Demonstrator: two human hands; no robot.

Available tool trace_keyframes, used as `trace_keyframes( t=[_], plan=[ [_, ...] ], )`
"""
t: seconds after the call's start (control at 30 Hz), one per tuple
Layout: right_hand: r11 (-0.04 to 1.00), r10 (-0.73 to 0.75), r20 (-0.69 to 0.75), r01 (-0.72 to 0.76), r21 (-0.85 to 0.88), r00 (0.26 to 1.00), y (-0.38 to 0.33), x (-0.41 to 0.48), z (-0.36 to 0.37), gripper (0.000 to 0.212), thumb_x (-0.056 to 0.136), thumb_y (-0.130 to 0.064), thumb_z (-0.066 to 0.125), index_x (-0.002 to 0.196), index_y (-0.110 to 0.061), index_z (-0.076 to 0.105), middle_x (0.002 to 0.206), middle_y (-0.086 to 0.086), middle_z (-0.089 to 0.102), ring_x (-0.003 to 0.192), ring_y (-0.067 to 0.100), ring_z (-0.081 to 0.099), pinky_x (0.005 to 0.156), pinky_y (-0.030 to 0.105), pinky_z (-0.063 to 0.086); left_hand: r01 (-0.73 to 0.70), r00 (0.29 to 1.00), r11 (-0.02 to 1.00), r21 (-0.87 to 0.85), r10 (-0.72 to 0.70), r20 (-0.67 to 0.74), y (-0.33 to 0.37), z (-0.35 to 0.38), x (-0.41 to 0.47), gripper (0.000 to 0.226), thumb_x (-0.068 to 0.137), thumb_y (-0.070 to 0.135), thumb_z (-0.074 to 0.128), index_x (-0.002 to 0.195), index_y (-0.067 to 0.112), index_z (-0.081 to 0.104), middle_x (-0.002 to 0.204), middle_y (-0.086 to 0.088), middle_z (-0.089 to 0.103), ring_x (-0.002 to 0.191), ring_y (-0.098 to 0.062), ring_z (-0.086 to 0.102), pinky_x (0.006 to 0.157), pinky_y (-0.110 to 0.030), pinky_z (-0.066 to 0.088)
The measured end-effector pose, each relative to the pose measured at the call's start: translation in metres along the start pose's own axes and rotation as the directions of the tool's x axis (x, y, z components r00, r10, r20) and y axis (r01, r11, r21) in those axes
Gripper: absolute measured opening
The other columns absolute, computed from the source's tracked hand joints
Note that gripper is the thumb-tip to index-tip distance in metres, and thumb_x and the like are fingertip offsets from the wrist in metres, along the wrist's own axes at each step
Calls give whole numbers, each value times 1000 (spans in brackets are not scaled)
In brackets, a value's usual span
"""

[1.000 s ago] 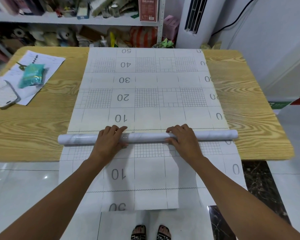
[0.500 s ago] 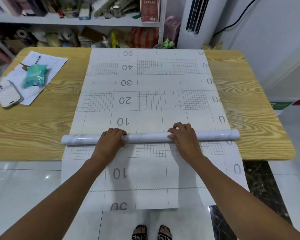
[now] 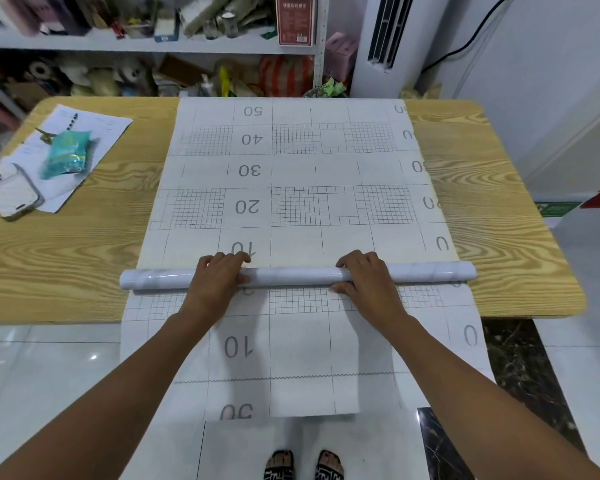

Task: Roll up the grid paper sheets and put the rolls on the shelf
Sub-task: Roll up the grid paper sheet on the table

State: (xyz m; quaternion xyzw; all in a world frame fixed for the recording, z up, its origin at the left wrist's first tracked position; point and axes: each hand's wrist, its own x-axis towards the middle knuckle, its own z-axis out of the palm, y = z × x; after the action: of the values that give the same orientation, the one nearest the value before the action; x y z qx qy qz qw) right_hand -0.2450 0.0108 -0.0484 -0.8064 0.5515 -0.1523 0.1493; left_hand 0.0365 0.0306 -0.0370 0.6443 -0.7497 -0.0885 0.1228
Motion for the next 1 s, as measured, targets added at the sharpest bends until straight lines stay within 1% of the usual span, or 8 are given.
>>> trace_keyframes(
  t=[0.17, 0.27, 0.37, 0.47, 0.63, 0.83, 0.93, 1.0],
  plan=[
    [1000, -26, -1, 26, -11, 1000, 2, 0, 1, 26, 84, -29, 67, 101, -10, 61, 103, 1, 57, 93, 22, 46, 79, 33, 42, -20, 1000, 999, 31, 20, -14, -2, 1, -3, 27, 72, -2, 68, 94, 13, 61, 73, -4, 62, 73, -30, 55, 75, -38, 35],
    [1000, -20, -12, 19, -17, 1000, 1, 0, 0, 26, 85, -32, 58, 99, -10, 63, 101, 1, 58, 91, 22, 46, 77, 32, 41, -11, 999, 999, -45, 9, -38, -1, 2, -8, 21, 73, 3, 69, 91, 12, 63, 82, -6, 64, 78, -31, 55, 75, -35, 31],
    [999, -18, -26, 17, -48, 999, 1, 0, -1, 29, 84, -33, 52, 97, -11, 65, 98, 0, 58, 86, 23, 47, 73, 33, 41, -13, 999, 1000, -13, 13, -36, -2, 3, -9, 35, 61, 17, 82, 92, 10, 67, 91, -12, 62, 82, -34, 54, 72, -39, 34],
    [996, -20, -16, 18, -85, 1000, 0, 1, -2, 29, 87, -32, 47, 96, -11, 66, 96, 1, 59, 84, 24, 48, 72, 35, 42, -24, 1000, 999, 32, 24, 5, -6, 2, -8, 46, 54, 24, 86, 94, 12, 68, 88, -10, 61, 81, -34, 53, 69, -36, 31],
    [990, -37, 27, 41, -132, 999, -4, 2, -6, 50, 88, -38, 24, 93, -10, 65, 92, 5, 60, 83, 25, 53, 73, 37, 41, -12, 1000, 1000, 16, 12, 13, -7, 1, -6, 38, 63, 18, 81, 99, 12, 68, 87, -9, 62, 83, -32, 52, 72, -34, 26],
    [994, -6, 54, 11, -108, 999, -3, 6, -4, 49, 90, -40, 24, 107, -13, 62, 99, 3, 61, 90, 24, 53, 79, 36, 39, 7, 999, 999, -49, -5, 42, -3, -7, -1, 42, 74, 10, 70, 115, 12, 59, 85, -7, 64, 88, -29, 51, 76, -31, 22],
    [998, -1, 25, 3, -63, 1000, -1, 5, -3, 38, 92, -37, 35, 112, -13, 58, 103, 2, 61, 93, 24, 53, 82, 36, 39, 19, 999, 997, -75, -15, 45, -2, -9, -1, 24, 78, 12, 66, 101, 14, 58, 76, -2, 61, 84, -26, 50, 78, -31, 21],
    [997, -10, -13, 9, -80, 1000, -2, 3, -2, 40, 91, -39, 32, 107, -13, 59, 101, 2, 61, 91, 24, 53, 80, 36, 40, 26, 999, 997, -79, -22, 49, -2, -10, -1, 14, 80, 11, 61, 92, 14, 58, 71, 0, 61, 82, -25, 49, 79, -32, 22]
  ],
)
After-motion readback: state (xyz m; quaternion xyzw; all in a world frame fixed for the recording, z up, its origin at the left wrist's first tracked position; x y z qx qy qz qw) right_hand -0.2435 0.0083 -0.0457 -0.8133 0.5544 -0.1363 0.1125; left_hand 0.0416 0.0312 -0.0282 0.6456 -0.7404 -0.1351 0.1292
